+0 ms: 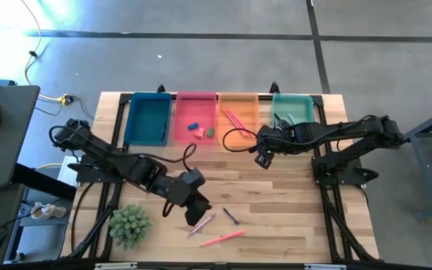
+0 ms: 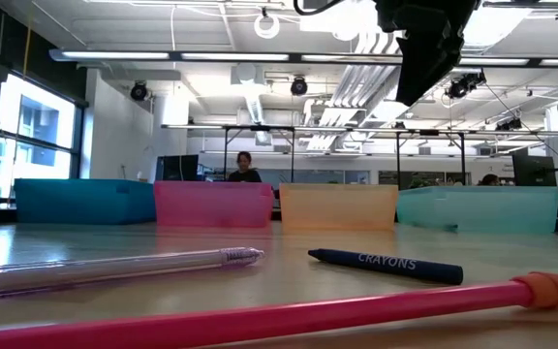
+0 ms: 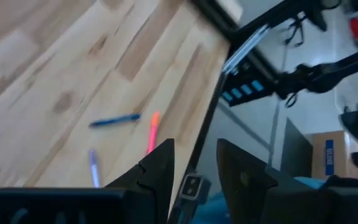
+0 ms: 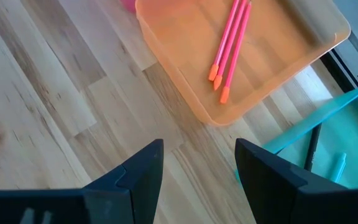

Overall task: Sort crayons/erasers/pens/pencils in bins
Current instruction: Put the purple pen into the green bin

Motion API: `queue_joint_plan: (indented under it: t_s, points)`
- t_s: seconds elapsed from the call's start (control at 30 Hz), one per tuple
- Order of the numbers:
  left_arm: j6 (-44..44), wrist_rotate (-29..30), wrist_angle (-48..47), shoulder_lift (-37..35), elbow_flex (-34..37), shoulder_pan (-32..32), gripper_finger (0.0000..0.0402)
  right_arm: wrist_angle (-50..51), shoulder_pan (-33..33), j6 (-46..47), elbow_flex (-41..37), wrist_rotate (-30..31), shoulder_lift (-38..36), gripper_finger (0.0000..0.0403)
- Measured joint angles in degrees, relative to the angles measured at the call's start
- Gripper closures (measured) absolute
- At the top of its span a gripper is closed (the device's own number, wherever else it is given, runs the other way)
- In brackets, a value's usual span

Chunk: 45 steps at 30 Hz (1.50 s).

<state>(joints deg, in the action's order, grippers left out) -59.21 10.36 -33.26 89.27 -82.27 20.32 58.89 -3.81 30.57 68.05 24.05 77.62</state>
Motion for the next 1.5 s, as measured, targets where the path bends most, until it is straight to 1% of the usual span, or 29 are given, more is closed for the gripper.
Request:
queue_joint_plan:
  t_s: [0.1, 0.2, 0.37, 0.5, 0.67, 0.8, 0.97, 1.1, 1.37, 1.5]
  points:
    - [1.05, 1.35, -3.64, -0.02, -3.68, 0.0, 0.0302, 0.0, 0.0, 0.0, 0.0, 0.0, 0.0, 0.021]
    - [0.09, 3.09, -8.79, -0.04, -5.92, 0.36, 0.0308, -0.01, 0.0, 0.0, 0.0, -0.01, 0.0, 0.021]
    - [-4.23, 5.83, -16.57, 0.38, -6.54, 2.19, 0.0312, -0.02, 0.0, 0.0, 0.0, 0.0, 0.0, 0.021]
    - [-6.71, 8.29, -20.94, 3.31, -6.52, 3.36, 0.0312, -0.02, 0.0, 0.0, 0.0, 0.01, 0.0, 0.021]
    - [-6.64, 8.14, -21.02, 8.08, -6.52, 3.48, 0.0312, -0.04, 0.0, 0.0, 0.0, 0.02, 0.0, 0.021]
    - [-6.64, 5.98, -21.5, 11.52, -6.52, 3.27, 0.0312, -0.04, 0.0, 0.0, 0.0, 0.02, 0.0, 0.021]
    - [-8.35, 5.24, -24.58, 14.58, -6.5, 3.22, 0.0309, -0.04, 0.0, 0.03, 0.0, 0.02, 0.0, 0.021]
    - [-9.59, 3.28, -26.99, 15.98, -6.5, 3.21, 0.0294, -0.06, 0.0, 0.9, 0.0, 0.02, 0.0, 0.021]
    - [-9.99, -0.37, -26.64, 17.36, -6.41, 3.19, 0.0228, -0.06, 0.0, 0.92, 0.0, 0.02, 0.0, 0.021]
    - [-11.5, -0.87, -26.45, 17.46, -6.41, 3.19, 0.0213, -0.15, 0.0, 0.92, 0.0, 0.02, 0.0, 0.021]
